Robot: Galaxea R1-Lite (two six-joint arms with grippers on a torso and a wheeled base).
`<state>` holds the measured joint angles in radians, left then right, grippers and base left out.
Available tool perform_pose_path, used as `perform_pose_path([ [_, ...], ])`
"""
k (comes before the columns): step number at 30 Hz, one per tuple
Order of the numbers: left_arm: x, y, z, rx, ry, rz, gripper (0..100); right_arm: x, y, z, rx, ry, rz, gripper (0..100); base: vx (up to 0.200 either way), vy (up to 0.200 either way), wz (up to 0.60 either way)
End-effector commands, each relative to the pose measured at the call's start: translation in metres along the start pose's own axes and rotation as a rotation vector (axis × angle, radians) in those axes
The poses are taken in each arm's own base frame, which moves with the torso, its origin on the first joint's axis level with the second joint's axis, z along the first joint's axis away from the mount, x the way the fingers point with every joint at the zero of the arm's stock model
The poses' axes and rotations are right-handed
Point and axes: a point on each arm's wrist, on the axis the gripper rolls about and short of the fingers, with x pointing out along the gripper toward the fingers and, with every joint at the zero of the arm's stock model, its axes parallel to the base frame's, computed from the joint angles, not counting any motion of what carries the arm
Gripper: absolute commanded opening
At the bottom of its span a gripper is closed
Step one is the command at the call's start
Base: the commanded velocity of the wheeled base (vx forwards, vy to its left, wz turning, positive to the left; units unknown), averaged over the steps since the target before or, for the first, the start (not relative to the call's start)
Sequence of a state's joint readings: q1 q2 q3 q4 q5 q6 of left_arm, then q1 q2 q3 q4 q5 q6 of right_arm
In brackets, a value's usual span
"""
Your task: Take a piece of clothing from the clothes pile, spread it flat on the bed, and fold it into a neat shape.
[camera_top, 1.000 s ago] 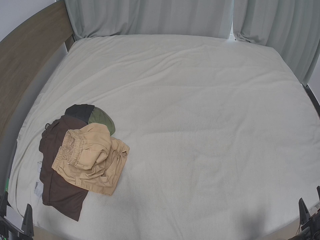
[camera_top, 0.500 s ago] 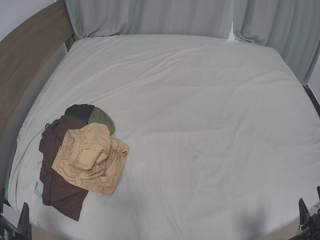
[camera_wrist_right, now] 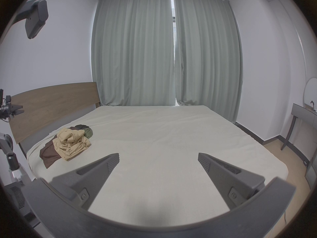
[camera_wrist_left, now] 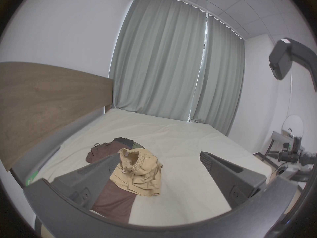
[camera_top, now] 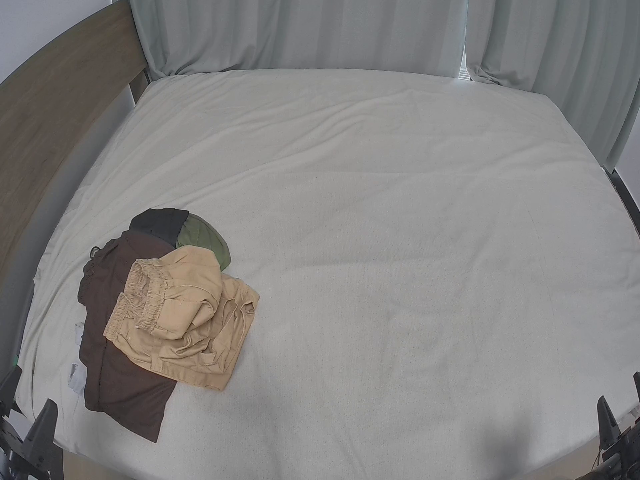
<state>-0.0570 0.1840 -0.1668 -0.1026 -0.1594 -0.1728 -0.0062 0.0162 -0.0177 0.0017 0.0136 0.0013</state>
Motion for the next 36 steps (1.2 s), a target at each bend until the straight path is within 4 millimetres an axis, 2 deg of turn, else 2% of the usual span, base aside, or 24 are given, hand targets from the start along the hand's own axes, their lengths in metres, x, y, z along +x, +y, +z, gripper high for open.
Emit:
perform_pose_path([
  [1,0.009,-0.001,0.01,-0.036,0.054,-0.04,100,0.0,0.0,-0.005,0.0,0.001,0.0,100,0.0,0.0,0.0],
  [9,0.018,0.0,0.012,-0.046,0.114,-0.074,100,0.0,0.0,-0.005,-0.001,0.001,0.0,100,0.0,0.0,0.0],
  [14,0.023,-0.001,0.013,-0.063,0.167,-0.18,100,0.0,0.0,-0.005,-0.003,0.001,0.002,100,0.0,0.0,0.0],
  [22,0.036,-0.005,0.029,-0.201,0.223,-0.275,100,0.0,0.0,-0.005,-0.003,0.0,0.002,100,0.0,0.0,0.0],
  [29,0.043,-0.008,0.035,-0.219,0.256,-0.338,100,0.0,0.0,-0.005,-0.003,0.0,0.002,100,0.0,0.0,0.0],
  [36,0.062,-0.01,0.045,-0.229,0.313,-0.331,100,0.0,0.0,-0.005,-0.003,0.0,0.003,100,0.0,0.0,0.0],
])
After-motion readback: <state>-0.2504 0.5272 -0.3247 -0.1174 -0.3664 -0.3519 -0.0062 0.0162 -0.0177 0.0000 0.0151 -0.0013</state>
